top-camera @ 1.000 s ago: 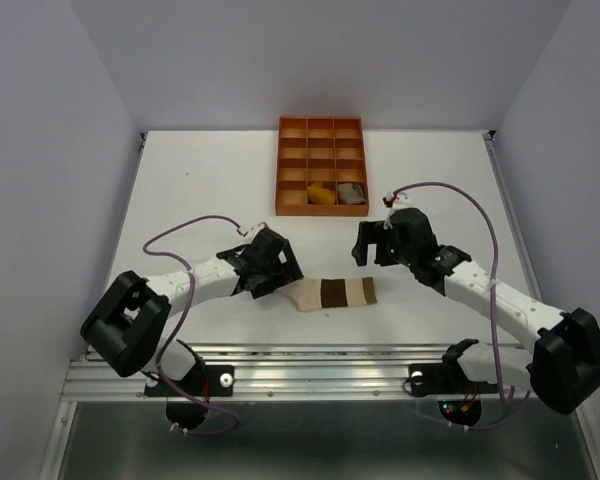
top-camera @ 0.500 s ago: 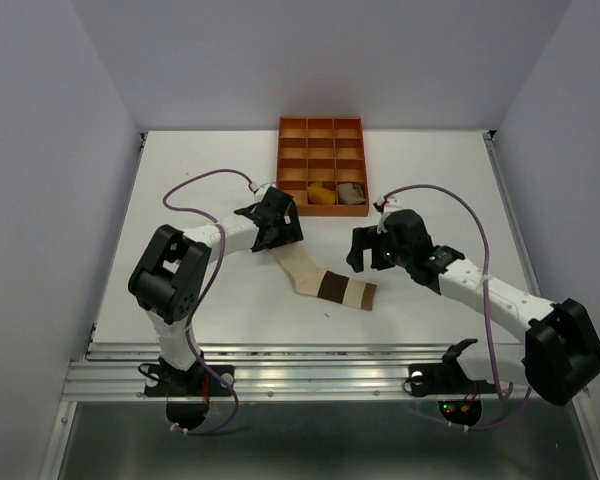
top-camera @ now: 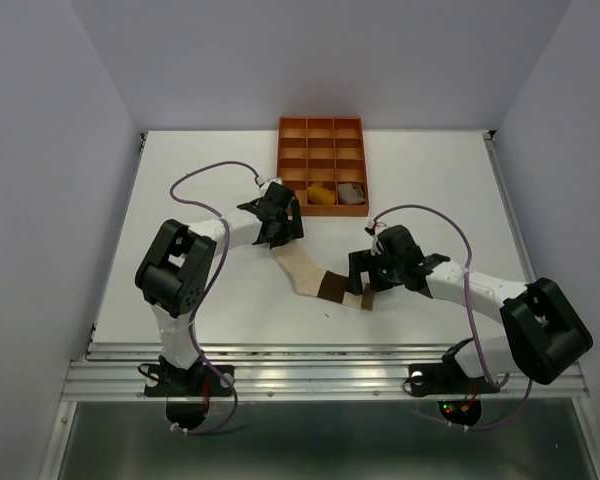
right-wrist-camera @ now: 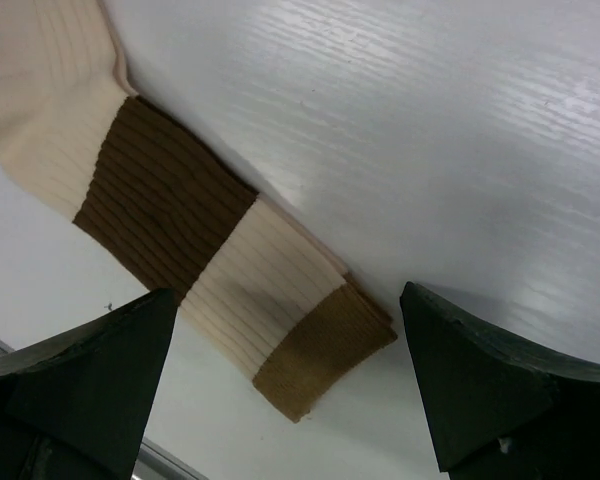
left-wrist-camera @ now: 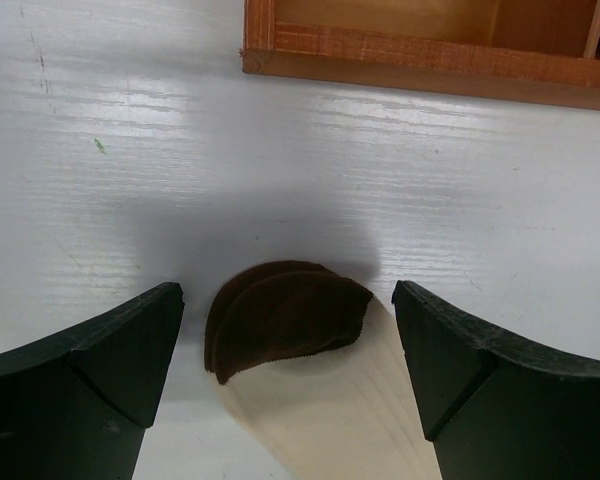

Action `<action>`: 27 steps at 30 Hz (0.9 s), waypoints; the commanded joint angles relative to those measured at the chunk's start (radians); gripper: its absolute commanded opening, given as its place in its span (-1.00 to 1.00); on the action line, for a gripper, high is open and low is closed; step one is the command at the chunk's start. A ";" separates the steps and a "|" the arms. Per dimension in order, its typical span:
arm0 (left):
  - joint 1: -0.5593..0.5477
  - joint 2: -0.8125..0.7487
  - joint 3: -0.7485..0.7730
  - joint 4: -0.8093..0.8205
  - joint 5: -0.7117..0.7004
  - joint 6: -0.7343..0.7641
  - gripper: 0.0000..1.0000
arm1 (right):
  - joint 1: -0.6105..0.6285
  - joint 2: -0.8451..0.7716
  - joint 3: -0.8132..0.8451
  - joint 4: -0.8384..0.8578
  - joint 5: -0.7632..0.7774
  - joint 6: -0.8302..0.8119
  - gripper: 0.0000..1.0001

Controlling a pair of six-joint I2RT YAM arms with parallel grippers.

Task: Roll the socks
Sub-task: Adjust the sock at the center of the board.

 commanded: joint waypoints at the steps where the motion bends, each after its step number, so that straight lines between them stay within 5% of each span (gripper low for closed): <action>1: -0.001 -0.026 -0.048 -0.016 0.064 -0.018 0.96 | 0.035 -0.063 -0.045 -0.051 -0.075 0.036 1.00; 11: 0.011 0.002 0.015 -0.036 -0.001 -0.028 0.96 | 0.228 -0.092 -0.066 -0.009 -0.109 0.170 1.00; 21: 0.126 -0.032 0.182 -0.102 -0.069 0.030 0.97 | 0.425 0.092 0.040 0.197 -0.092 0.150 1.00; 27: 0.136 -0.089 0.250 -0.169 -0.109 0.038 0.97 | 0.436 0.100 0.180 0.015 0.211 0.046 1.00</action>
